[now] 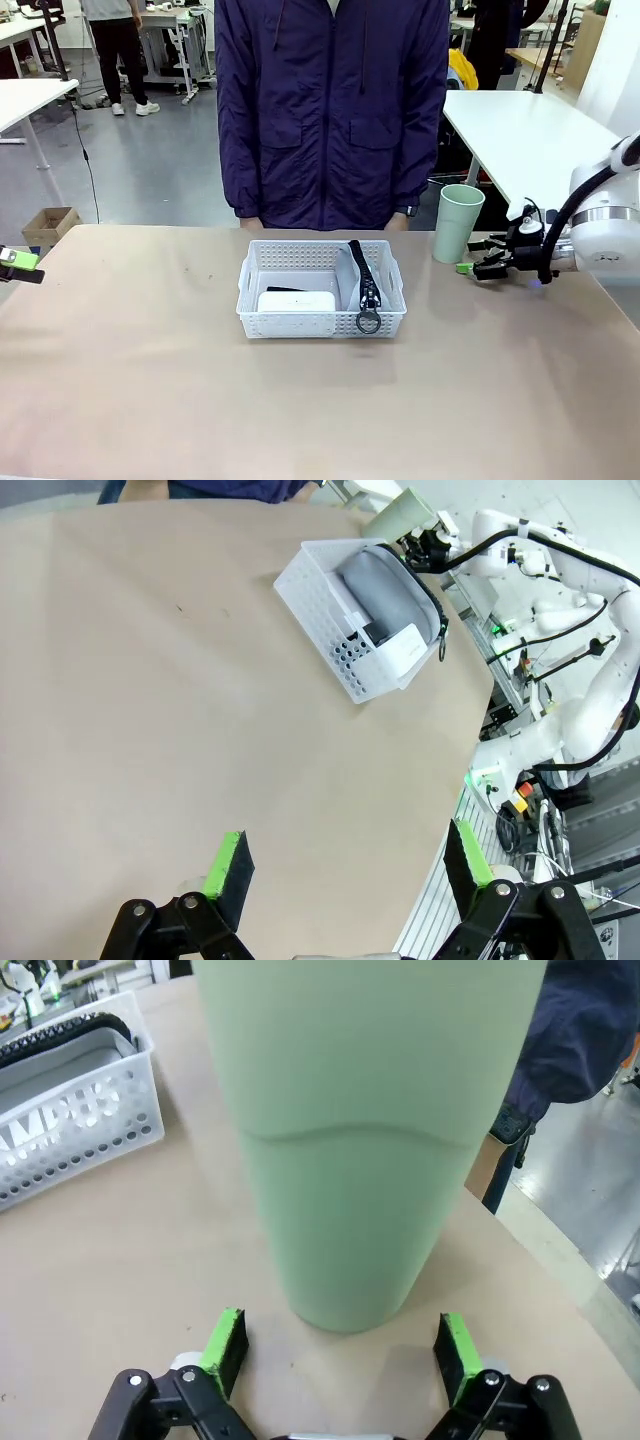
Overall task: Efficiently arrange items inside the basket to fit them all.
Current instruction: Pick up the Reusable plastic cup and place it inside the Organizing basket.
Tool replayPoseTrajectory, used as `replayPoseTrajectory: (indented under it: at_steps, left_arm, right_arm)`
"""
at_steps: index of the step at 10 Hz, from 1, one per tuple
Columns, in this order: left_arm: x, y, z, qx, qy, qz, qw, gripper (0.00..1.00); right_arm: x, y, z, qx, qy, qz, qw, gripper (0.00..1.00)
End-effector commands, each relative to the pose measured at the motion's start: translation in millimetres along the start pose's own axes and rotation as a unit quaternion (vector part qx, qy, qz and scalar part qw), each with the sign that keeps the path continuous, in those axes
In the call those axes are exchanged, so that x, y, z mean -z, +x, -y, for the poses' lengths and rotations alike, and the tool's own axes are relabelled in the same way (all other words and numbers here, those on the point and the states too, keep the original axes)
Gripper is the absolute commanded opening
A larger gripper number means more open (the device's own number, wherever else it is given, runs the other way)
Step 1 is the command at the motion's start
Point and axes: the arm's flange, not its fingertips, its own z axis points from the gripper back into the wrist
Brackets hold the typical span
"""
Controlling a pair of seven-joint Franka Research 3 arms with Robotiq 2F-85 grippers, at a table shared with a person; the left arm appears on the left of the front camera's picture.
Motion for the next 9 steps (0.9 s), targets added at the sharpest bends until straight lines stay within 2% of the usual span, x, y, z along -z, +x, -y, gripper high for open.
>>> replayPoseTrajectory:
  at_steps: [1,6,9]
  left_arm:
    - [0,-1,3,0.001,0.001,0.000,1.000,1.00]
    - [0,-1,3,0.001,0.001,0.000,1.000,1.00]
    - [0,-1,3,0.001,0.001,0.000,1.000,1.00]
  right_arm:
    - [9,2,10,0.016,0.023,0.002,1.000,1.00]
    - [26,4,21,0.035,0.048,0.071,0.996,1.00]
    - [31,13,21,0.028,0.059,0.094,0.993,1.00]
